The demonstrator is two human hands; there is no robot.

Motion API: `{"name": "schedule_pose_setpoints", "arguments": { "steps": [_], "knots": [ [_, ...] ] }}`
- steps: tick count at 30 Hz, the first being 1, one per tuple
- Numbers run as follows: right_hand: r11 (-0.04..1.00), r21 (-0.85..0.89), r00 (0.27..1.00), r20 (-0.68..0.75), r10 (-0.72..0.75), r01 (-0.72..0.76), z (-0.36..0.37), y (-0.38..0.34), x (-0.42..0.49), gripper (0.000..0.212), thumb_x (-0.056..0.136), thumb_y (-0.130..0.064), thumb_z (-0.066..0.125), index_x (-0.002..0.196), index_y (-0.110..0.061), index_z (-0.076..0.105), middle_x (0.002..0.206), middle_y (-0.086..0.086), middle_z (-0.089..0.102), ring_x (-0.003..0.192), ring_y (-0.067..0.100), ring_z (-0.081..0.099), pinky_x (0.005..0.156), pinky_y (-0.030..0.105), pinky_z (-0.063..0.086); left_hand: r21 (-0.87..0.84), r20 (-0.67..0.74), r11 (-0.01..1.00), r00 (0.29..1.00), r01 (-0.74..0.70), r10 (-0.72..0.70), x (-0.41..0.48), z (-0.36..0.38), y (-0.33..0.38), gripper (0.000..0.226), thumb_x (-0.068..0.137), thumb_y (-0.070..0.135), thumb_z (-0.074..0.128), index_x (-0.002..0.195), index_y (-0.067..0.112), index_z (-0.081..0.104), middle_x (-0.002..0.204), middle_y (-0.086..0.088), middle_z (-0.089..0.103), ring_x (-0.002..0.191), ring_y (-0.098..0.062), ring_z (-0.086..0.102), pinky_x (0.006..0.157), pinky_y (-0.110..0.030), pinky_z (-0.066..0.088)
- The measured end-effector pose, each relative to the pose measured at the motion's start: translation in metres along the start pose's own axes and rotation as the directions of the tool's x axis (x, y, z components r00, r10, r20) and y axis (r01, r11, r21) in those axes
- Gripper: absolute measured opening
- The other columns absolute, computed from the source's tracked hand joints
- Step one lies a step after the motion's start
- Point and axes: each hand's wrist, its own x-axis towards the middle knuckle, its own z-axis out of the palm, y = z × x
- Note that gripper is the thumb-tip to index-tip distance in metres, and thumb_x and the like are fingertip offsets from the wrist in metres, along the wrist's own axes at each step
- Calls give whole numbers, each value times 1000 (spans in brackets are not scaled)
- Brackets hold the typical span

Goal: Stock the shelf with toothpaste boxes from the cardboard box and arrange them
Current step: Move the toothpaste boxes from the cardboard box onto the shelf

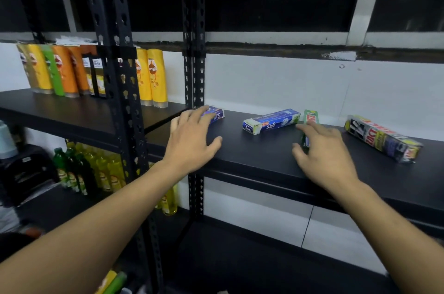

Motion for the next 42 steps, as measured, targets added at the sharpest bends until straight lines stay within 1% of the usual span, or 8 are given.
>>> {"name": "schedule_pose_setpoints", "arguments": {
  "steps": [9, 13, 17, 21, 28, 34, 38, 42],
  "knots": [
    [986, 38, 983, -100, -156, 161, -14, -29, -98, 46, 88, -33, 60, 132, -22, 57, 143, -3, 51, 122, 26, 45, 100, 44, 43, -91, 21, 966, 969, -244, 246, -91, -28, 85, 55, 85, 43, 57, 137, 25, 51, 146, 9, 46, 131, -16, 41, 104, -37, 29],
    [976, 122, 980, -101, -170, 182, 4, -22, -157, 41, 88, -29, 60, 128, -20, 60, 141, -3, 51, 121, 22, 45, 100, 40, 44, -131, 121, 965, 963, -226, 242, -140, -1, 99, 55, 86, 45, 55, 137, 24, 50, 145, 8, 46, 130, -16, 42, 105, -38, 33],
    [989, 122, 992, 74, -98, 89, 39, -1, -211, 44, 91, -29, 57, 135, -23, 53, 146, -3, 45, 129, 17, 38, 105, 39, 42, -153, 285, 970, 932, -188, 225, -187, 40, 107, 56, 88, 45, 54, 140, 24, 47, 146, 6, 45, 132, -18, 40, 108, -39, 31],
    [997, 70, 952, 307, 17, -41, 84, 33, -256, 50, 91, -29, 56, 140, -23, 50, 149, -1, 42, 132, 22, 36, 108, 42, 39, -170, 469, 970, 852, -172, 234, -238, 89, 113, 57, 87, 46, 55, 140, 25, 47, 147, 5, 45, 130, -20, 42, 105, -41, 33],
    [971, -50, 686, 699, 200, -232, 154, 92, -340, 56, 88, -31, 56, 142, -19, 46, 145, 7, 46, 127, 30, 42, 106, 38, 40, -172, 770, 982, 613, -71, 179, -337, 174, 116, 54, 91, 50, 52, 135, 21, 45, 137, 0, 50, 124, -26, 46, 103, -42, 38],
    [847, -56, 479, 804, 353, -529, 194, 121, -402, 53, 88, -28, 64, 139, -21, 51, 134, 9, 56, 102, 29, 62, 94, 33, 49, -184, 877, 982, 459, 49, 141, -397, 223, 111, 57, 91, 48, 54, 141, 22, 43, 139, -1, 50, 124, -27, 49, 97, -42, 44],
    [724, -129, 303, 848, 435, -678, 221, 130, -447, 53, 89, -25, 65, 139, -18, 51, 123, 13, 65, 82, 22, 63, 71, 25, 44, -170, 927, 968, 363, 183, 94, -427, 248, 110, 67, 88, 48, 58, 146, 25, 34, 142, 0, 48, 124, -24, 50, 100, -44, 45],
    [534, -208, 114, 854, 507, -819, 247, 134, -491, 56, 88, -23, 65, 140, -13, 49, 127, 13, 61, 106, 32, 63, 87, 36, 51, -162, 934, 944, 354, 287, 53, -436, 277, 113, 74, 88, 41, 66, 150, 22, 29, 151, -1, 36, 134, -25, 41, 106, -42, 38]
  ]
}}
